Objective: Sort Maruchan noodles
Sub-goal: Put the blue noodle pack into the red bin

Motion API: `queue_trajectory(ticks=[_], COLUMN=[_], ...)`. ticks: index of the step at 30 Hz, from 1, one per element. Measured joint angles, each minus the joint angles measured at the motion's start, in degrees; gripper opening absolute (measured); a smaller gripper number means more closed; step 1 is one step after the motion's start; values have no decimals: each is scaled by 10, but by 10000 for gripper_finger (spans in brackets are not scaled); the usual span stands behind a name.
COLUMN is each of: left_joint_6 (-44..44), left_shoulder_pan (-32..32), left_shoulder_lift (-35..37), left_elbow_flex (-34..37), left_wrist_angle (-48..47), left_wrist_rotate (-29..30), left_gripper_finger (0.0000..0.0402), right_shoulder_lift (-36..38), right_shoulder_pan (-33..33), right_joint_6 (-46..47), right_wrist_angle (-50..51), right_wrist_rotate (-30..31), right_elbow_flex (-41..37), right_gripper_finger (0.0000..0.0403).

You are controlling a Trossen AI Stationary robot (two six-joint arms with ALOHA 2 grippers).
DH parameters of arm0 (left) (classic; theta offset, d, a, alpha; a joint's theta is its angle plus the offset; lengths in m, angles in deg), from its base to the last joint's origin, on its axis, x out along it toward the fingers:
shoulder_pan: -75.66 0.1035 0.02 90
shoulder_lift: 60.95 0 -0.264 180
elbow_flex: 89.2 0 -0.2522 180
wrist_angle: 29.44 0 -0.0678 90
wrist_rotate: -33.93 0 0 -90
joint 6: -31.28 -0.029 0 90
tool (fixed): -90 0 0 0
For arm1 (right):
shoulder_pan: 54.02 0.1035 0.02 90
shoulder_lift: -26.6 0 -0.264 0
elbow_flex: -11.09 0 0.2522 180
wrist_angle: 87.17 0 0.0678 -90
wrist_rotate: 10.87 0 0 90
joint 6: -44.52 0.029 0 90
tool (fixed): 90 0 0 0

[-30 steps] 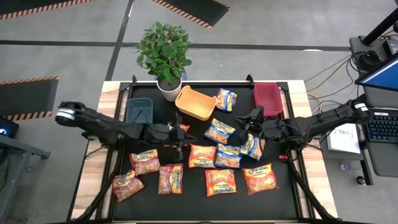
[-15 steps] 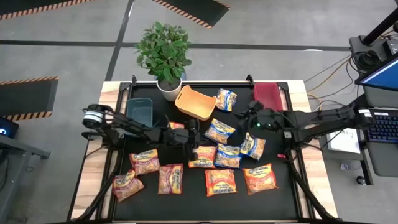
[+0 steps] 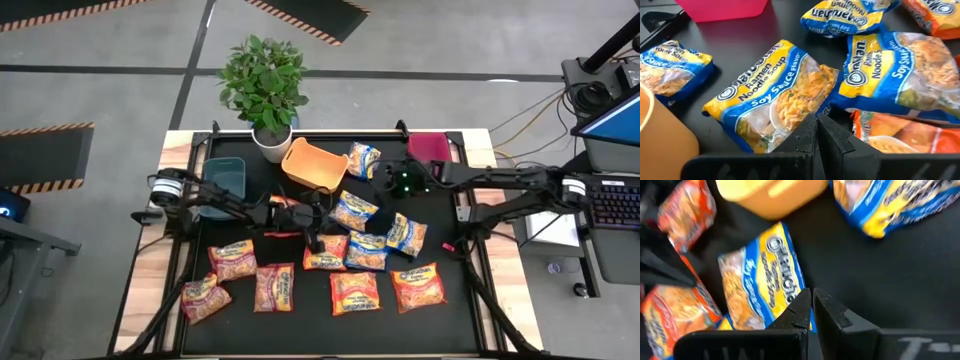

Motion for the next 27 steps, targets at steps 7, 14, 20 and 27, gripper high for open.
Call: queue_trajectory(ticks=[7,14,20,27], left_joint_6=[0,-1,-2,-3], left_shoulder_pan=[13,21,22,22], left_shoulder_lift=[-1,-3,-3,-3], left_elbow_flex=[0,1,1,8], left_wrist_angle=[2,4,4,4], left_wrist_rotate=[0,0,-1,-2], left_gripper_finger=[0,0,0,0], right_shoulder_lift=[-58,-103,-130,-153], right_shoulder_pan=[-17,-29,-36,-37], right_joint_6=[0,1,-4,-4], right_wrist_angle=[-19,-51,-72,-115], right_wrist_rotate=[-54,-94,-140,-173], right_elbow_flex=[0,0,1,1], right_gripper_finger=[31,141,243,327])
